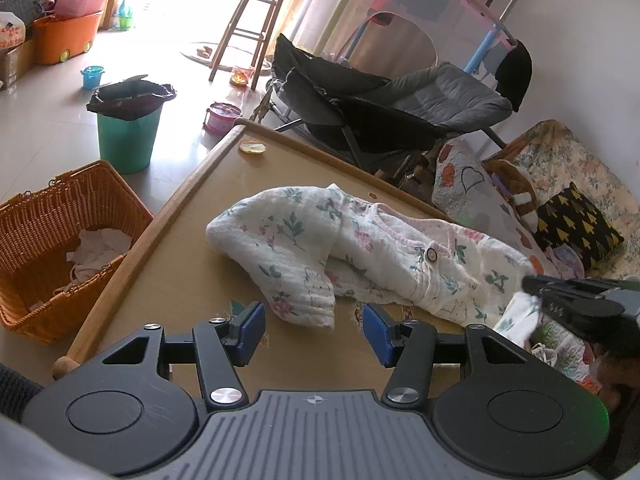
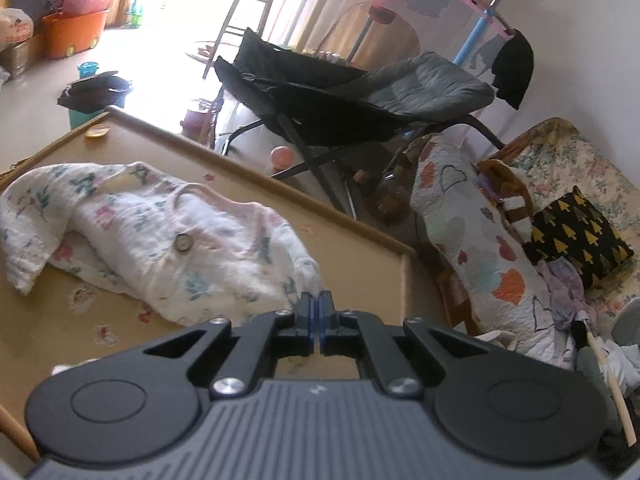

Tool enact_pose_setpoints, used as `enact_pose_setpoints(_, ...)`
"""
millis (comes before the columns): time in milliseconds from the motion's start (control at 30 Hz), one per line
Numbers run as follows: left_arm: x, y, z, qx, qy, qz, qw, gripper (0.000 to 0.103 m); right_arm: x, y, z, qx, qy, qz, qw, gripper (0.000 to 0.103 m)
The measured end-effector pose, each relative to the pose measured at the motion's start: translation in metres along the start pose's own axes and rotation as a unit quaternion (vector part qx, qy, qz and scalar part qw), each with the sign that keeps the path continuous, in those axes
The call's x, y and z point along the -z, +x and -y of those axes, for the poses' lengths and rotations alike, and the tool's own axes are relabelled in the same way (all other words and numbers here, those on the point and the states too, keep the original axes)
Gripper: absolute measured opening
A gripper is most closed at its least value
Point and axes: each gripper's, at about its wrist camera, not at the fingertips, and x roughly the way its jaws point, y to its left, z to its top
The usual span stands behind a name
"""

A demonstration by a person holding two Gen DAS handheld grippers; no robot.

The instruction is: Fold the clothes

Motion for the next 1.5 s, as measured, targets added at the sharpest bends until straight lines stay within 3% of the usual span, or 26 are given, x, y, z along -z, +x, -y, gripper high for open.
enact_pose_setpoints(733, 0.004, 0.007, 0.004, -0.01, 0.014, -0.014, 0.9997, 0.056, -0.014, 0.035, 0.029, 0.041, -0.027, 0.007, 0.999, 0.003)
enact_pose_setpoints(1500, 0.006, 0.011, 0.005, -0.019, 0.022, -0.02, 0.9994, 0.056, -0.019, 0.078, 0.038, 0.032, -0.018, -0.019, 0.999, 0.003)
